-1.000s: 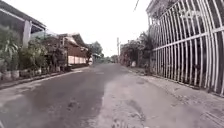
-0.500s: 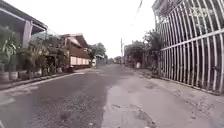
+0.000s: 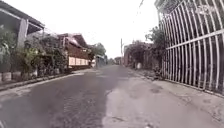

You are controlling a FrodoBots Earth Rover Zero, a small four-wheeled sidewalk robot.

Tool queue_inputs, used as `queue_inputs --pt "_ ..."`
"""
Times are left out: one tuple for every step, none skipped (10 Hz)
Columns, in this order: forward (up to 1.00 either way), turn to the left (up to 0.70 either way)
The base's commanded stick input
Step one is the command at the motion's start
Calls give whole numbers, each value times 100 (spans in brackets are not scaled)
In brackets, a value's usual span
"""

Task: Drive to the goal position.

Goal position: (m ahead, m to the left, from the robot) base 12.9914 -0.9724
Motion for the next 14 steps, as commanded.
queue_inputs --pt "70 -2" --pt "70 0" --pt "70 0" --pt "70 0" --pt "70 0" --pt "70 0" --pt "70 0" --pt "70 0" --pt "70 0" --pt "70 0" --pt "70 0" --pt "70 0" --pt "70 0" --pt "70 0"
